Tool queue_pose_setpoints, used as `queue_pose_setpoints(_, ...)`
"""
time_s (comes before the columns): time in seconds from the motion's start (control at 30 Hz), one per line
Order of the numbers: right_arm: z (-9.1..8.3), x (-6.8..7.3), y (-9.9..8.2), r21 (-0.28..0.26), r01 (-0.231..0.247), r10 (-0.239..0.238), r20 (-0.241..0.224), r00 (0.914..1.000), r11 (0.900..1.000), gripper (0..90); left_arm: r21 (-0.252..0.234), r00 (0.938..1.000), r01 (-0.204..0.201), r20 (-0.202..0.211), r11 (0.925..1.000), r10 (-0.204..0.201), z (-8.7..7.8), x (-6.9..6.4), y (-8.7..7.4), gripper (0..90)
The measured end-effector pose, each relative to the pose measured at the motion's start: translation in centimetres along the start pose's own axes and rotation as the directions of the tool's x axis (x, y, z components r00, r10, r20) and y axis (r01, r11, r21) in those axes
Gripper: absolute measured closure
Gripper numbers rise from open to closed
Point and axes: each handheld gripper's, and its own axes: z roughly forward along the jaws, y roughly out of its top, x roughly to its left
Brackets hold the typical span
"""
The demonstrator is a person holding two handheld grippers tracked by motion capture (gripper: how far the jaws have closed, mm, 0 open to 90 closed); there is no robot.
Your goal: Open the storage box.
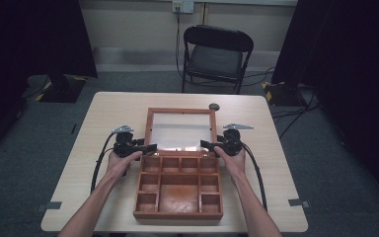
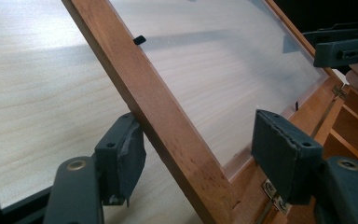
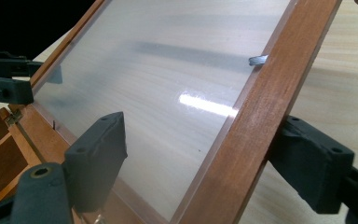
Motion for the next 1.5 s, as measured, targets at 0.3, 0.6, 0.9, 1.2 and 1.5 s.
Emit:
queue_pose_setpoints(0.3, 0.1, -0.4, -0.2, 0.021, -0.014, 0.014, 0.019, 0.9997, 0.9997, 18.7, 0.011, 0.9995, 0.031, -0.001, 0.9995, -0.031, 0.0, 0.3, -0.1, 30.1)
queue_pose_setpoints(0.6, 0.3, -0.5, -0.4, 0.056, -0.024, 0.022, 0.03, 0.9993, 0.9982, 19.7, -0.022, 0.999, 0.022, -0.039, 0.9995, -0.023, -0.5, 0.2, 0.1, 30.3)
queue_pose_setpoints(0.9, -1.0, -0.8, 0.4, -0.001, -0.041, 0.041, 0.027, 0.9988, 0.9992, 20.9, -0.035, 0.9996, 0.018, -0.021, 0.9992, -0.019, -0.8, 0.1, 0.3, 29.9)
queue_pose_setpoints(1.2, -2.0, -1.1, 0.1, 0.026, -0.028, 0.027, 0.032, 0.9991, 0.9993, 18.6, -0.007, 0.9994, -0.029, -0.022, 0.9995, 0.029, -1.4, -0.7, 0.5, 25.5)
queue_pose_setpoints(1.5, -4.9, -0.7, -0.3, 0.018, -0.03, 0.029, 0.051, 0.9983, 0.9994, 16.5, -0.009, 0.9973, -0.059, -0.045, 0.9982, 0.058, -3.6, -1.4, 0.2, 23.4)
